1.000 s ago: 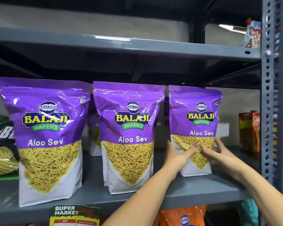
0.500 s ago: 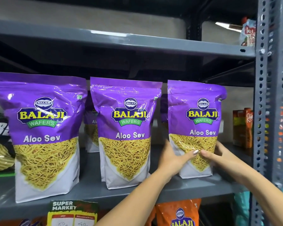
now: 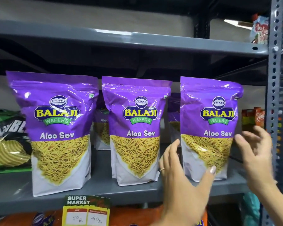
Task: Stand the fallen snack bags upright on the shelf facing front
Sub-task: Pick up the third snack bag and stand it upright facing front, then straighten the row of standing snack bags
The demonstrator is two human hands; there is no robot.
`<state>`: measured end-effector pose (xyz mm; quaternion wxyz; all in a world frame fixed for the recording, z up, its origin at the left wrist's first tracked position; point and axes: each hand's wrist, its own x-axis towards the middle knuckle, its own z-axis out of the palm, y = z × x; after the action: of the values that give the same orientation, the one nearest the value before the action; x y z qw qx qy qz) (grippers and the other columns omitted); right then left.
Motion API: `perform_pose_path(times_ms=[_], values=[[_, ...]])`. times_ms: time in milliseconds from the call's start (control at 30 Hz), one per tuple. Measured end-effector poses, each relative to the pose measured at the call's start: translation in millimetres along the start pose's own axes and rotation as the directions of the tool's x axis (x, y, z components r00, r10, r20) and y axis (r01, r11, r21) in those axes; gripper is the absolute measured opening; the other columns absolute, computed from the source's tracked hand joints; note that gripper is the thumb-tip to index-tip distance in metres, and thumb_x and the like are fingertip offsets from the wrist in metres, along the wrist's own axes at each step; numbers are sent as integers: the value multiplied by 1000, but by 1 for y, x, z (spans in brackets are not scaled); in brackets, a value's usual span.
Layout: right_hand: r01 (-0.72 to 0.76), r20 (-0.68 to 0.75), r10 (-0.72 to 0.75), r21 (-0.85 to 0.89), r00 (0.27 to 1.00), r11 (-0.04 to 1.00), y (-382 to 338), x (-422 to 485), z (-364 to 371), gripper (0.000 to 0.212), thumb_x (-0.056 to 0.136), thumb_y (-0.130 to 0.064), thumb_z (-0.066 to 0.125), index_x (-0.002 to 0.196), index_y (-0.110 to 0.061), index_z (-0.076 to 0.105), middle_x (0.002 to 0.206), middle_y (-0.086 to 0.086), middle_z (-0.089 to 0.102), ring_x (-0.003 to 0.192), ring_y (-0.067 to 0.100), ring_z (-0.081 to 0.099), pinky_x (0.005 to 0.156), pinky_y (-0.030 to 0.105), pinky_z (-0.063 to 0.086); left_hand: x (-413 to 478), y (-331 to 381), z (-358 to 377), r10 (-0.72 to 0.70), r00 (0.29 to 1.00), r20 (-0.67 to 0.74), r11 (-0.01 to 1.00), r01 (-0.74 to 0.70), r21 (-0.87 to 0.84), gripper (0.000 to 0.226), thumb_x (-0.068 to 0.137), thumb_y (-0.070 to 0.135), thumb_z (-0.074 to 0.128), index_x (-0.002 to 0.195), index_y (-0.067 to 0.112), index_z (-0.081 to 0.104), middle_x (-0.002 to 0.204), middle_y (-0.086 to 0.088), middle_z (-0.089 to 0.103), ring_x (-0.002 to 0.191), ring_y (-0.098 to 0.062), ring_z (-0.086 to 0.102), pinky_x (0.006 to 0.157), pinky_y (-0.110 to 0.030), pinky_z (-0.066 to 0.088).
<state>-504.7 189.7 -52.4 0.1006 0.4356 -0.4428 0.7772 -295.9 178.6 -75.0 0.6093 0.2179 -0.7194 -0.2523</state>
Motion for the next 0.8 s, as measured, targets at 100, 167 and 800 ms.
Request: perform_pose_path(times_ms=[100,167,800], values=[[348,-160,-359,-94,920,933,-25,-18,14,32,89,-20,61,118,-30,51,106,4,55,92,0,56,80,15,47,-2,1,-52,154,950,-272,988,-151,30,64,70,48,67,129,35,46,131,20,44,128,-7,42,106,-21,31],[457,-62,-466,-118,883,881,-42,-36,36,20,89,-23,58,109,-21,57,98,7,58,82,10,57,73,20,45,13,-10,-84,165,903,-398,986,-138,94,63,71,43,65,128,22,49,128,6,46,125,-14,42,106,-28,31],[-110,608,71,28,791,994,-34,-81,132,103,56,-64,77,144,-40,28,117,-12,67,105,3,67,87,29,56,50,-69,-105,-250,967,-43,959,241,-150,70,65,47,79,121,38,39,132,7,59,120,-8,58,109,-41,44]])
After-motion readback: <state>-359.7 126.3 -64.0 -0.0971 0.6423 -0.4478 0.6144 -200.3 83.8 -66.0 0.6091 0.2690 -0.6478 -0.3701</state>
